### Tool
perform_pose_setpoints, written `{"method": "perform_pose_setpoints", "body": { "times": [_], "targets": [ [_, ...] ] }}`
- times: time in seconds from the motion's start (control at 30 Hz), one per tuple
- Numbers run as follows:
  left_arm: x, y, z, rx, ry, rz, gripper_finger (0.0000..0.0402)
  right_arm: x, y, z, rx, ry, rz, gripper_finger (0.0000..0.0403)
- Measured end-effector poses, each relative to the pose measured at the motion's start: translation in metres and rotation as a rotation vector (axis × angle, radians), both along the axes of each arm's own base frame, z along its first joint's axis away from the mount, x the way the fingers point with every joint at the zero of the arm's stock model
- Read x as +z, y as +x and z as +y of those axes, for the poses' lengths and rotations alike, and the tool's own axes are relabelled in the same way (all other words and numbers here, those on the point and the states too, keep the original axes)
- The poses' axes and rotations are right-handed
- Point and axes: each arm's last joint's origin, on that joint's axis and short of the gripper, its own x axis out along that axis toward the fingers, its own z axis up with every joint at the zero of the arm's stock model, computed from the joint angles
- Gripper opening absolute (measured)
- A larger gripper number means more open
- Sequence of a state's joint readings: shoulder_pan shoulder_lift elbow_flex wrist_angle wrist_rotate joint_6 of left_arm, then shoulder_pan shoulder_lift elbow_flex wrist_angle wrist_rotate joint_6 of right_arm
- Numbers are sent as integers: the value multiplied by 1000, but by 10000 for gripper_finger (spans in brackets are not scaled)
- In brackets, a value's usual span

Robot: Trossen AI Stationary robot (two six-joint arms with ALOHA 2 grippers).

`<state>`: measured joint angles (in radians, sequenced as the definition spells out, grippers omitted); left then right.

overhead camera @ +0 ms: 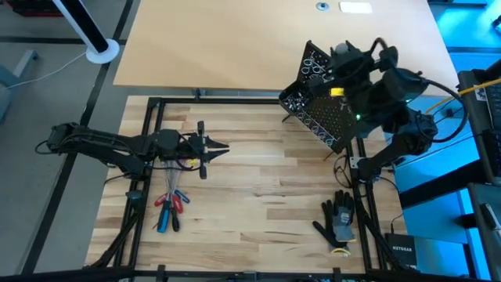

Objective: Hang tools onto peg board
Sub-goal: Hang the right gray screwdriver on the black pegboard

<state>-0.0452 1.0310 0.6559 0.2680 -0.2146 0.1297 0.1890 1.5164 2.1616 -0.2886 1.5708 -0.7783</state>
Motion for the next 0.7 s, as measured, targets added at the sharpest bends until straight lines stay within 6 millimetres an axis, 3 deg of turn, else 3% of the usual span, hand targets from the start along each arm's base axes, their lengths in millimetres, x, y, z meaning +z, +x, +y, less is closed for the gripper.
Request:
{"method": "perform_pose_setpoints", "body": {
  "times": [0.37,0.7],
  "targets": [
    [0,0,0,1,-10,-3,45,-1,-4,-1,0,3,-14,133],
    [-4,-1,0,4,-30,37,45,-36,-1,5,23,0,2,133]
  ]
}}
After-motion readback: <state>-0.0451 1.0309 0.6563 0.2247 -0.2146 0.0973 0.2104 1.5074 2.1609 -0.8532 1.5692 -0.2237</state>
